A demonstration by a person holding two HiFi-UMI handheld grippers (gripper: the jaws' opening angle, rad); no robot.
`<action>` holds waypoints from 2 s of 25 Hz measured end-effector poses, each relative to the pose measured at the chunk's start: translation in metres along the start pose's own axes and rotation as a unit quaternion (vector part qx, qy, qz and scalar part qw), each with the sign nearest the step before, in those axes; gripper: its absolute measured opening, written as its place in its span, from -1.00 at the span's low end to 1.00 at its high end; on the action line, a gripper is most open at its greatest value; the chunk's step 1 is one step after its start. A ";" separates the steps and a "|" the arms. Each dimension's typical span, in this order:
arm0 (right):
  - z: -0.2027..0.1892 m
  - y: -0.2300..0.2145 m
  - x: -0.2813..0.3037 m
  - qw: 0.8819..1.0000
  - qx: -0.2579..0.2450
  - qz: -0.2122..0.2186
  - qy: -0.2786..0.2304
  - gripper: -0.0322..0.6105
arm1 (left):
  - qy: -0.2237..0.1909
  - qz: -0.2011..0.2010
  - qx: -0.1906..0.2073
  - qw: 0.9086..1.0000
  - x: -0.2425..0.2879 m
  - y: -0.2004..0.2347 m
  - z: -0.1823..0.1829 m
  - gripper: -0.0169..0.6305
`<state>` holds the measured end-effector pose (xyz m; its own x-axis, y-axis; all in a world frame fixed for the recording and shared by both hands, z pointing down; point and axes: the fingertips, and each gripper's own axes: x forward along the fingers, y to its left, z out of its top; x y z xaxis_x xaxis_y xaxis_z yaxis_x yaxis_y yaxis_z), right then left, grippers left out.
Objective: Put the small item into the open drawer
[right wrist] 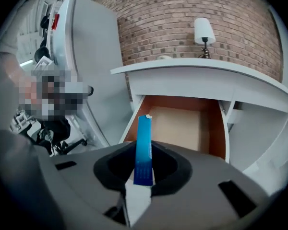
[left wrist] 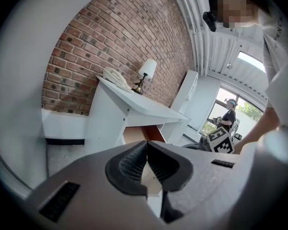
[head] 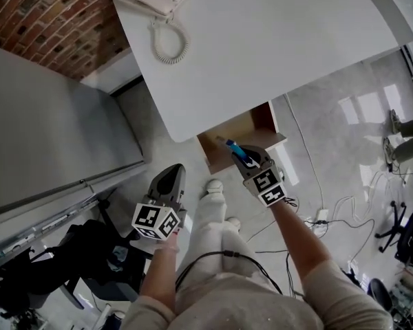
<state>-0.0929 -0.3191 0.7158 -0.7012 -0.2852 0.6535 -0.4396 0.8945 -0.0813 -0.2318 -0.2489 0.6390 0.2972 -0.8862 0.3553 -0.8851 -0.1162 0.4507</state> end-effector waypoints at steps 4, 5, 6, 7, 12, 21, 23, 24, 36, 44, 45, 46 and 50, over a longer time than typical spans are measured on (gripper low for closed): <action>-0.004 0.008 0.022 0.997 -0.065 0.019 0.030 -0.66 | 0.002 0.003 -0.004 1.000 0.003 0.009 -0.006 -0.93; -0.006 0.010 0.026 0.996 -0.079 0.024 0.037 -0.65 | 0.003 0.004 -0.006 1.000 0.004 0.011 -0.008 -0.93; -0.009 0.013 0.030 0.994 -0.091 0.031 0.044 -0.65 | 0.003 0.005 -0.007 1.000 0.005 0.012 -0.009 -0.93; -0.011 0.016 0.034 0.993 -0.100 0.037 0.051 -0.65 | 0.003 0.005 -0.009 1.000 0.006 0.013 -0.011 -0.93; -0.022 0.027 0.049 0.985 -0.142 0.053 0.078 -0.64 | 0.003 0.009 -0.015 1.000 0.006 0.020 -0.014 -0.93; -0.030 0.033 0.057 0.977 -0.176 0.053 0.105 -0.62 | -0.003 0.022 -0.022 1.000 0.002 0.031 -0.019 -0.93; -0.032 0.034 0.058 0.975 -0.183 0.055 0.110 -0.61 | -0.004 0.021 -0.023 0.999 0.003 0.031 -0.019 -0.93; -0.032 0.035 0.059 0.975 -0.185 0.057 0.113 -0.60 | -0.004 0.021 -0.025 0.999 0.004 0.031 -0.020 -0.93; -0.034 0.044 0.046 0.977 -0.172 0.070 0.107 -0.42 | -0.003 0.015 -0.022 1.000 -0.003 0.019 -0.024 -0.93; -0.005 0.038 0.009 0.994 -0.083 0.051 0.046 -0.57 | -0.025 0.004 -0.005 1.000 -0.013 -0.006 -0.001 -0.93; -0.002 0.037 0.002 0.995 -0.074 0.046 0.039 -0.61 | -0.027 0.003 -0.003 1.000 -0.016 -0.009 0.001 -0.93; 0.001 0.036 -0.004 0.996 -0.067 0.041 0.033 -0.65 | -0.029 0.003 -0.001 1.000 -0.018 -0.012 0.004 -0.93; 0.012 0.034 -0.031 0.998 -0.049 0.028 0.010 -0.80 | -0.039 0.002 0.011 0.999 -0.027 -0.024 0.018 -0.93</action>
<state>-0.0934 -0.2844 0.6837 -0.7116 -0.2283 0.6645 -0.3428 0.9383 -0.0447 -0.2245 -0.2305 0.6039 0.2660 -0.9191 0.2908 -0.8937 -0.1221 0.4317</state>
